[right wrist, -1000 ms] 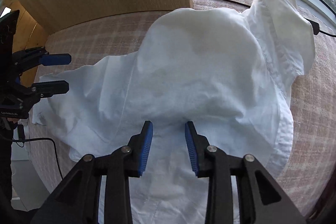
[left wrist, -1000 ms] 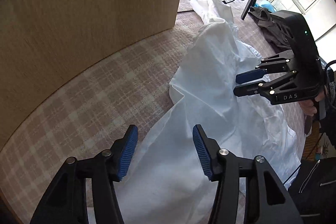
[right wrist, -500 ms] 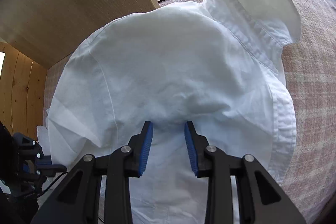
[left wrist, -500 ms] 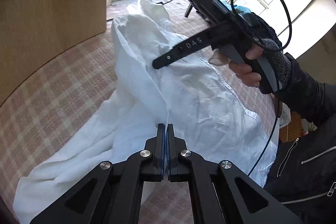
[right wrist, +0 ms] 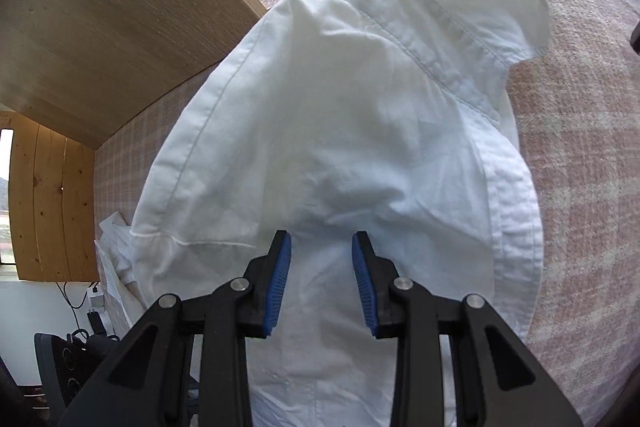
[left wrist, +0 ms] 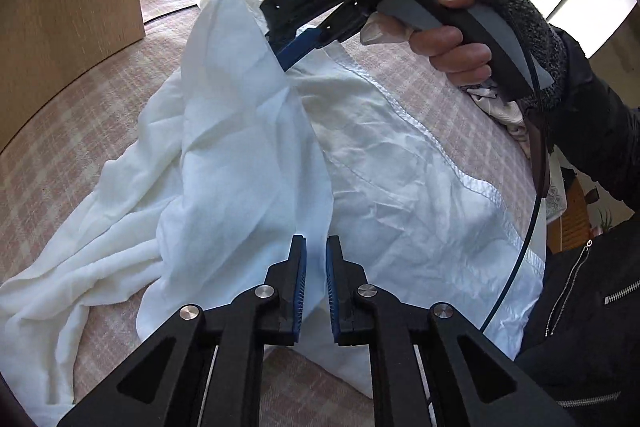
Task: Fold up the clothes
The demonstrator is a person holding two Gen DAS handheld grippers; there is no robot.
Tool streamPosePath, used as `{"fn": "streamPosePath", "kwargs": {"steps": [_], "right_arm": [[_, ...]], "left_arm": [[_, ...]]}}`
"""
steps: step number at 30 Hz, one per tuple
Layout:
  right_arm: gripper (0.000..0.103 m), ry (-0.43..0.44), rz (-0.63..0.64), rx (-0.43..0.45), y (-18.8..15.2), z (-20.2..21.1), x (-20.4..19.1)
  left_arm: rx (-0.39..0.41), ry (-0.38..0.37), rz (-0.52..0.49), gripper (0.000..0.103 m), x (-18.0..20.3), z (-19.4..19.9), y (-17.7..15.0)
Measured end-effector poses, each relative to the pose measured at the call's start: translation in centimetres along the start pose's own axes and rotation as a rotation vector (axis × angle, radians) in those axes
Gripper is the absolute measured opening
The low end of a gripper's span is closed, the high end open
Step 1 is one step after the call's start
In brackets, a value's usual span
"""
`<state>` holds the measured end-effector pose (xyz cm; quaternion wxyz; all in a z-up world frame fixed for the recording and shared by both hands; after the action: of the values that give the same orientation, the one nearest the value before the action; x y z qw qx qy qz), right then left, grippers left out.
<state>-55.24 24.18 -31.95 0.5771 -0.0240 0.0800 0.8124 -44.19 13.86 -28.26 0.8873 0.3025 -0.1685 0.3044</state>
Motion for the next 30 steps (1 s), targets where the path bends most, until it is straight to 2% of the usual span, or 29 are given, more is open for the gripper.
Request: {"fn": "streamPosePath", "kwargs": {"steps": [3,5,7,8,9,11,14,16,17,19,21,23,25,26,27,29,30], "right_arm": [[0.032,-0.074,0.023,0.131,-0.1,4.6,0.5],[0.032,-0.057,0.06,0.209,0.0,7.7,-1.5],[0.039,-0.037,0.127,0.244,0.0,9.2,-4.1],[0.049,-0.053,0.159,0.253,-0.3,8.9,-6.2],[0.055,-0.087,0.189,0.259,-0.8,7.9,-8.9],[0.055,-0.124,0.226,0.233,-2.1,5.9,-11.3],[0.054,-0.17,0.239,0.156,-2.1,2.7,-11.7],[0.024,-0.173,0.227,0.119,-2.2,1.4,-10.8],[0.003,-0.159,0.213,0.105,-2.6,1.2,-9.9],[0.003,-0.14,0.185,0.095,-3.6,1.3,-7.9],[0.003,-0.167,0.159,0.086,-4.7,1.7,-5.6],[0.004,-0.16,0.131,0.045,-5.8,1.2,-3.6],[0.011,-0.175,0.136,-0.001,-6.7,0.5,-2.4],[0.022,-0.214,0.129,-0.015,-7.1,0.8,-1.7],[0.027,-0.251,0.116,0.002,-7.3,1.7,-1.0],[0.028,-0.316,0.087,0.066,-7.3,4.1,0.0],[0.028,-0.321,0.081,0.108,-7.0,5.4,0.0]], "left_arm": [[0.019,0.049,-0.014,0.015,-0.4,2.9,-0.5],[0.029,0.117,-0.003,0.023,-2.3,5.1,-0.1],[0.01,0.216,-0.02,0.024,-4.8,6.5,0.7],[-0.003,0.264,-0.032,0.024,-6.1,7.1,1.1],[-0.017,0.289,-0.046,0.024,-7.1,7.4,1.7],[-0.046,0.266,-0.082,0.024,-8.1,6.7,2.8],[-0.087,0.25,-0.12,0.025,-9.6,4.5,4.1],[-0.104,0.248,-0.116,0.025,-10.6,3.3,4.6],[-0.112,0.239,-0.114,0.025,-10.9,2.7,4.8],[-0.134,0.23,-0.122,0.025,-11.2,2.0,4.7],[-0.155,0.224,-0.131,0.025,-11.5,1.5,4.5],[-0.169,0.213,-0.13,0.026,-11.7,1.4,4.2],[-0.184,0.207,-0.131,0.026,-11.9,1.2,4.0],[-0.191,0.209,-0.134,0.026,-12.0,1.1,3.9],[-0.194,0.206,-0.138,0.026,-11.8,0.9,3.8],[-0.196,0.183,-0.161,0.026,-10.9,0.5,4.2],[-0.193,0.174,-0.178,0.026,-10.3,0.1,4.6]]}}
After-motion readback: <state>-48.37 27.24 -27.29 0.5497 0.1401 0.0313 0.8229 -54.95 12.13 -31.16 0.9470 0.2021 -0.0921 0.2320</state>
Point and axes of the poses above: each gripper's, at about its wrist camera, not at the fingertips, and z roughly against the way its jaws point, x to its right, y to its top, the point moved 6 cm from there along -z, roughly the way its jaws point, and after that the axes turned 13 degrees about -y, right-handed, at the moved point
